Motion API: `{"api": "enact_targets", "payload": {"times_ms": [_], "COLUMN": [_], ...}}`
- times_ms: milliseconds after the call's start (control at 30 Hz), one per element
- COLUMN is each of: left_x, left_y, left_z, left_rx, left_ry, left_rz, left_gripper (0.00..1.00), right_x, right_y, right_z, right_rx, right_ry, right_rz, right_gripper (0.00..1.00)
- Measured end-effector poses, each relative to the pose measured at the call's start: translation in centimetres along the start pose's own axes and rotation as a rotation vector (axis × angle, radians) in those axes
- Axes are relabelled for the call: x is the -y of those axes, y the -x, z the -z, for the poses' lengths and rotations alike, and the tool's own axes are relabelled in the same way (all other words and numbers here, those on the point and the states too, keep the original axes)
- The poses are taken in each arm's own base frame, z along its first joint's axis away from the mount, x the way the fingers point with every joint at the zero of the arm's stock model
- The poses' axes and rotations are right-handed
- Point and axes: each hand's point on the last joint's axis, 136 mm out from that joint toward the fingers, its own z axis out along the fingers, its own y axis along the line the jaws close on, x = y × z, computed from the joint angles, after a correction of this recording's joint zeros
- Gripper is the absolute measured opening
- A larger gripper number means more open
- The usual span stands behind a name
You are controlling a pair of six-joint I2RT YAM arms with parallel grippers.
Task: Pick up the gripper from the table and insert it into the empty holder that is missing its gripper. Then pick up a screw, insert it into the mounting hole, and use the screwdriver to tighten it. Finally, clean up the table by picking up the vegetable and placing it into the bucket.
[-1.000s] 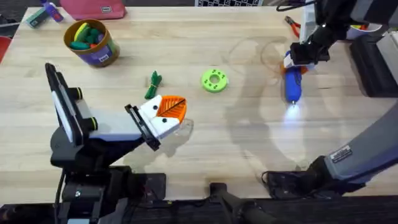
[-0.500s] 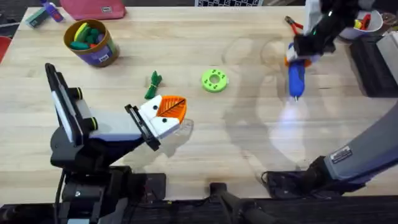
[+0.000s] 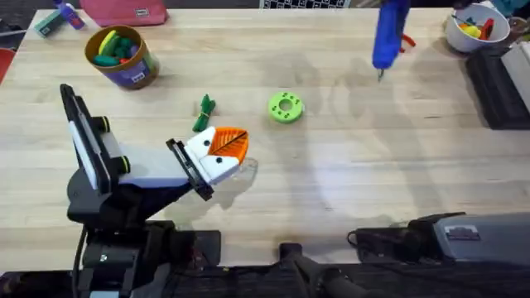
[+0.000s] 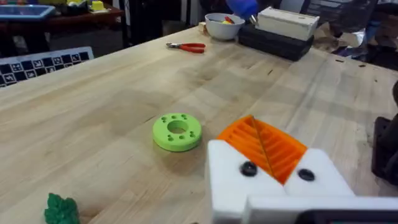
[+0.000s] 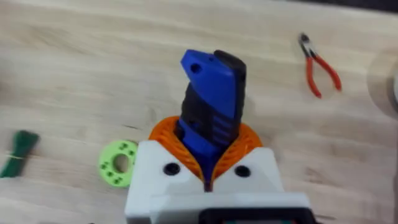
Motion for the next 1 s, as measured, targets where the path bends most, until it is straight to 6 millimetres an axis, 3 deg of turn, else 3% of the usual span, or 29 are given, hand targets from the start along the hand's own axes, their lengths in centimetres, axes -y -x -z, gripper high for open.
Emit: {"api": "enact_targets", "payload": {"times_ms": [267, 500, 733, 867, 1000], "left_x": [0.0, 0.0, 0.0, 0.0, 0.0], "left_y": [0.0, 0.0, 0.0, 0.0, 0.0], "left_z": [0.0, 0.0, 0.0, 0.0, 0.0], "left_rx": [0.000, 0.000, 0.000, 0.000, 0.000], "left_ry": [0.000, 0.000, 0.000, 0.000, 0.000], "left_rz": [0.000, 0.000, 0.000, 0.000, 0.000], "left_gripper": [0.008, 0.008, 0.008, 0.008, 0.008], "right_x": [-8.2, -16.0, -22.4, -24.7, -26.3], "right_y": [4.7, 5.8, 4.9, 4.9, 4.6], "right_z": [7.5, 13.3, 16.5, 17.7, 17.5], "right_rx": [0.295, 0.456, 0.510, 0.560, 0.604], "right_ry": [0.174, 0.381, 0.550, 0.615, 0.665], "right_rz": [0.056, 0.135, 0.213, 0.229, 0.213], "right_gripper": [0.025, 0.025, 0.025, 0.025, 0.025]}}
